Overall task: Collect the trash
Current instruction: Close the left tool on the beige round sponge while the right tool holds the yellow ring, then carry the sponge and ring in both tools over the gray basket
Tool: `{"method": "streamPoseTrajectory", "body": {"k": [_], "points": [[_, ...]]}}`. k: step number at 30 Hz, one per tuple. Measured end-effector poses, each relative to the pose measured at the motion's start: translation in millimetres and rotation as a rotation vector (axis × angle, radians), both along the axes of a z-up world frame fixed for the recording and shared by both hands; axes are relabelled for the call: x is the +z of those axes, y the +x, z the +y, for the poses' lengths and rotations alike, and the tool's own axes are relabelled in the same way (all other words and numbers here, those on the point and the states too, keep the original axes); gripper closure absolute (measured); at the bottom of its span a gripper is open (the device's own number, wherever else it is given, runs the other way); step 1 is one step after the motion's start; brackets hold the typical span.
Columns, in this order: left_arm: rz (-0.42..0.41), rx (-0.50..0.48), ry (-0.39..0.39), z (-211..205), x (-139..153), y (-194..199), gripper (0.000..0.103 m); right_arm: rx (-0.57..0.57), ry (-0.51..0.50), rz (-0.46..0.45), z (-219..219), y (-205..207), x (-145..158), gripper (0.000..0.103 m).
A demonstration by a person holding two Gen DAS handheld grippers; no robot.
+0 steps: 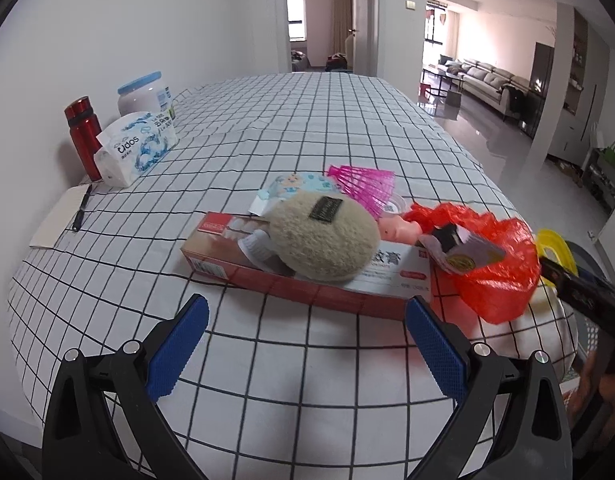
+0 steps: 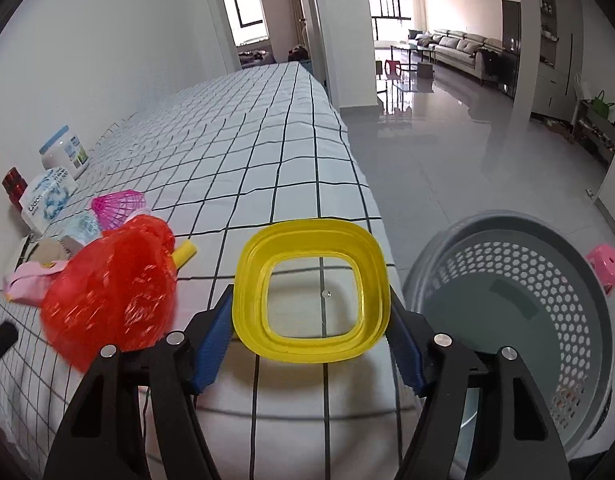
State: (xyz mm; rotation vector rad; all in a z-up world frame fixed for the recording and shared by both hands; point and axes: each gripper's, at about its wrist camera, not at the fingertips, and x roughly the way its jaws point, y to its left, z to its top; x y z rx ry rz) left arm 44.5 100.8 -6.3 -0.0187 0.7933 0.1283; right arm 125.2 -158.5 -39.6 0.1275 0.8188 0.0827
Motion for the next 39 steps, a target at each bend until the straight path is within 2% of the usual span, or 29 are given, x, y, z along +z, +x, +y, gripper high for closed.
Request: {"method": "streamPoseTrajectory", "body": {"k": [6, 11, 20, 25, 28, 30, 36, 39], "points": [[-0.036, 0.036, -0.002, 13.1, 9.2, 15.2, 0.006, 0.02, 0.044, -0.034, -5.3, -38.6, 7.9, 0.036], [-0.026, 0.013, -0.01, 10.8, 2.7, 32.2, 0.006, 0.013, 0.073, -0.036, -14.9, -57.5, 10.1, 0.036], [0.033, 0.001, -0.022, 4.7, -17.0, 61.1, 0.006, -0.01, 0.089, -0.04, -23.8, -61.9, 11.2, 0.036], [0.039, 0.003, -0.011, 2.0, -24.5, 69.8, 0.006, -0.009, 0.095, -0.033, -23.2, -64.9, 9.0, 0.036], [0.015, -0.003, -0.011, 1.2, -24.1, 68.5, 0.011, -0.006, 0.093, -0.031, -21.7, -66.6, 7.8, 0.036], [0.005, -0.022, -0.009, -0.2, -22.6, 66.9, 0.031, -0.003, 0.093, -0.03, -20.7, -67.3, 7.5, 0.036], [-0.036, -0.022, -0.004, -0.6, -14.3, 55.8, 0.036, 0.003, 0.099, -0.036, -19.5, -70.1, 9.5, 0.036], [-0.082, -0.011, 0.033, -1.6, -0.8, 41.3, 0.036, -0.004, 0.101, -0.038, -22.2, -71.9, 11.0, 0.035]]}}
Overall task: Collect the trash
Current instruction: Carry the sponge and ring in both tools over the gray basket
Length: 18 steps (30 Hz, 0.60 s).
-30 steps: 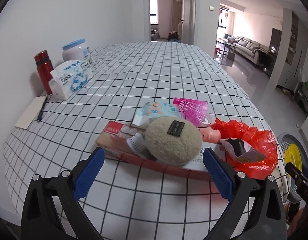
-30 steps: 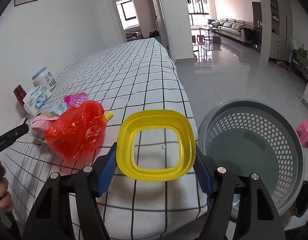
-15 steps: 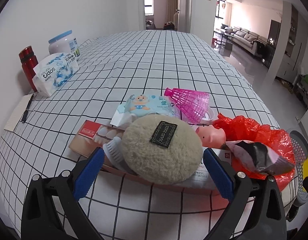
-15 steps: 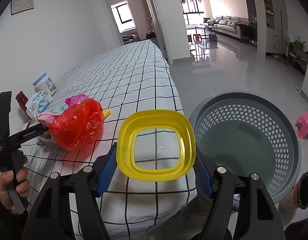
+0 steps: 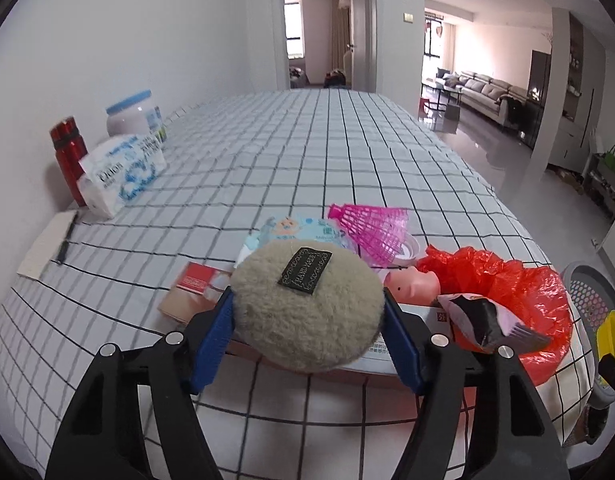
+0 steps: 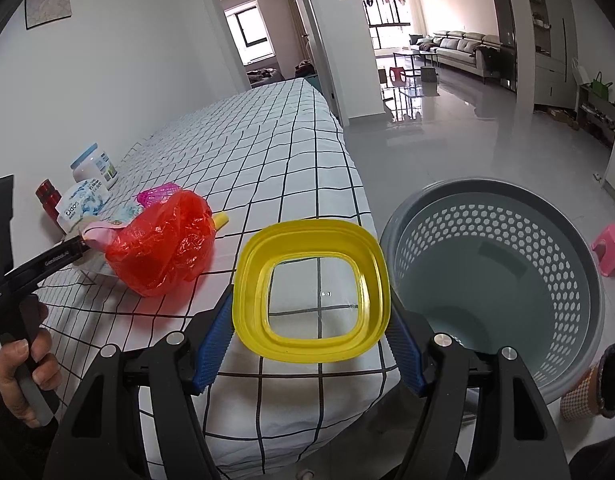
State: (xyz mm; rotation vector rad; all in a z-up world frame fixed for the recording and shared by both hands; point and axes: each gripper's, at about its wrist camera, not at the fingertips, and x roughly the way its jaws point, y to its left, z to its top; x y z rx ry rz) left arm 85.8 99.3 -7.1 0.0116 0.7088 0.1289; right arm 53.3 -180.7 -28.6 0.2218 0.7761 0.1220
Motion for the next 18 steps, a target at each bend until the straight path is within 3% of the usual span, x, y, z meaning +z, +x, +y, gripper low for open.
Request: {"method": "streamPoseTrajectory", "body": {"k": [5, 10, 18], "points": [[-0.067, -0.058, 0.004, -12.5, 31.9, -23.7, 0.036, -0.036, 0.0, -0.015, -17.2, -9.0, 6.8, 0.036], [-0.102, -0.192, -0.029, -52.8, 53.6, -37.9, 0.036, -0.101, 0.008, -0.032, -48.2, -21.3, 13.5, 0.035], [-0.031, -0.404, -0.076, -142.1, 36.1, -37.3, 0.036, -0.22, -0.019, -0.026, -104.8, -38.5, 9.2, 0.036]]}}
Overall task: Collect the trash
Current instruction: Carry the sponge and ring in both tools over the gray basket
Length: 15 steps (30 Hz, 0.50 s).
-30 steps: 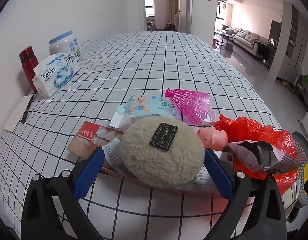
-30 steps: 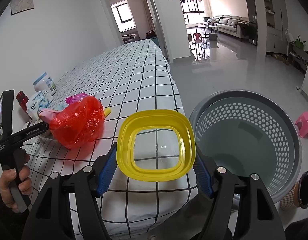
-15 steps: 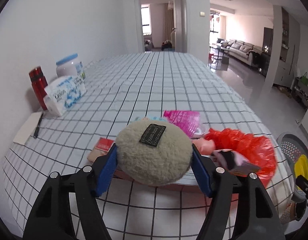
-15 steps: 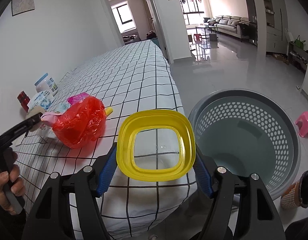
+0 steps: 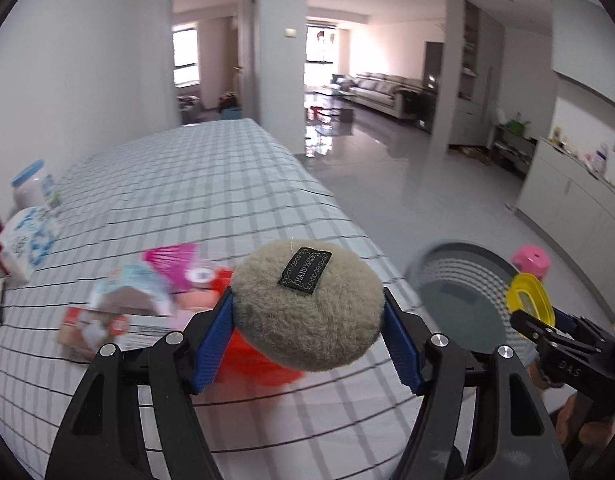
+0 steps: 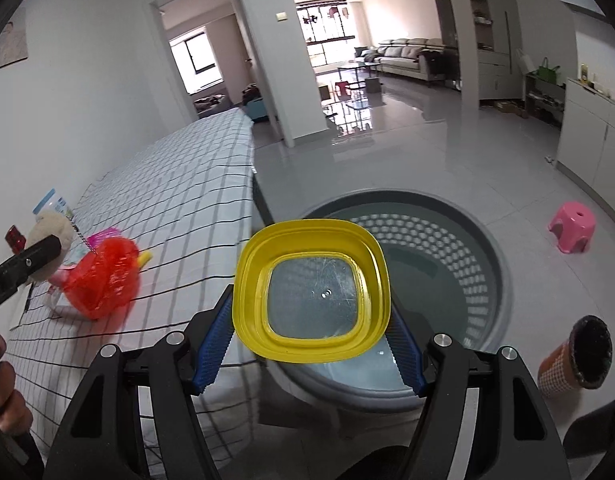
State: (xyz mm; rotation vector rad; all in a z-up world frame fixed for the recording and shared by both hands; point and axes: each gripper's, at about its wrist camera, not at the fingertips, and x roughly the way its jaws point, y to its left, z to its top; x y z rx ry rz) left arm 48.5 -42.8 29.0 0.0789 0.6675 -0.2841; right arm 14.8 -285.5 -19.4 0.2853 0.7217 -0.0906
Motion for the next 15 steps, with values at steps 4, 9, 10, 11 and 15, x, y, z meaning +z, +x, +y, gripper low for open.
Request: {"method": "streamPoseTrajectory", "body": {"k": [4, 9, 10, 11, 15], "points": [[0.035, -0.078, 0.013, -46.9, -17.1, 3.1, 0.036, -0.032, 0.013, 0.013, -20.5, -3.8, -9.6, 0.035], [0.067, -0.146, 0.025, -92.0, -31.9, 5.1, 0.036, -0.054, 0.028, 0.037, -39.8, -4.6, -21.2, 0.035], [0.071, -0.161, 0.025, -103.2, -34.4, 5.7, 0.036, -0.055, 0.032, 0.039, -44.3, -4.5, -23.6, 0.036], [0.077, -0.172, 0.029, -112.0, -38.0, 6.4, 0.036, -0.057, 0.033, 0.042, -47.0, -3.8, -25.5, 0.036], [0.099, -0.191, 0.04, -133.3, -49.0, 11.5, 0.036, -0.056, 0.036, 0.045, -56.6, -5.0, -30.1, 0.035]]}}
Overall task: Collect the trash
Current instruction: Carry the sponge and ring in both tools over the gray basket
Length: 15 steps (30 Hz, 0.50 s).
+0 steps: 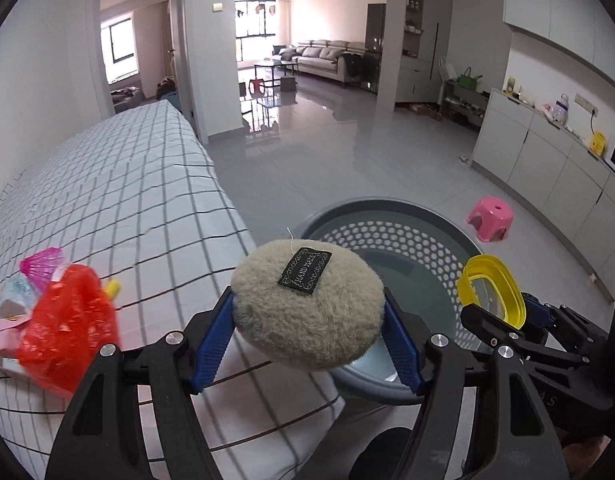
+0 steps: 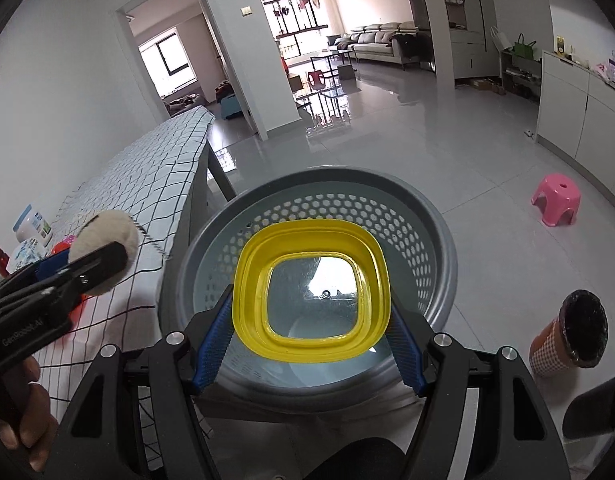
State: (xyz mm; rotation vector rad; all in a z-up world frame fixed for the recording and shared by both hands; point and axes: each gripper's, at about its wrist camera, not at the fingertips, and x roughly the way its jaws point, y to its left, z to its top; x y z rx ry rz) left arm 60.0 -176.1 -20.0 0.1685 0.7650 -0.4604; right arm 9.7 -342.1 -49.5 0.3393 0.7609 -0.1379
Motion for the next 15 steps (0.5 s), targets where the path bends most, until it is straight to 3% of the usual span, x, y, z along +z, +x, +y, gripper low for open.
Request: {"method": "streamPoseTrajectory", "body": {"k": [15], "points": [[0.03, 0.006, 0.061, -27.9, -25.5, 10.6, 0.034, 0.013, 0.009, 0.022, -14.6, 11.2, -13.6, 0.035]]}}
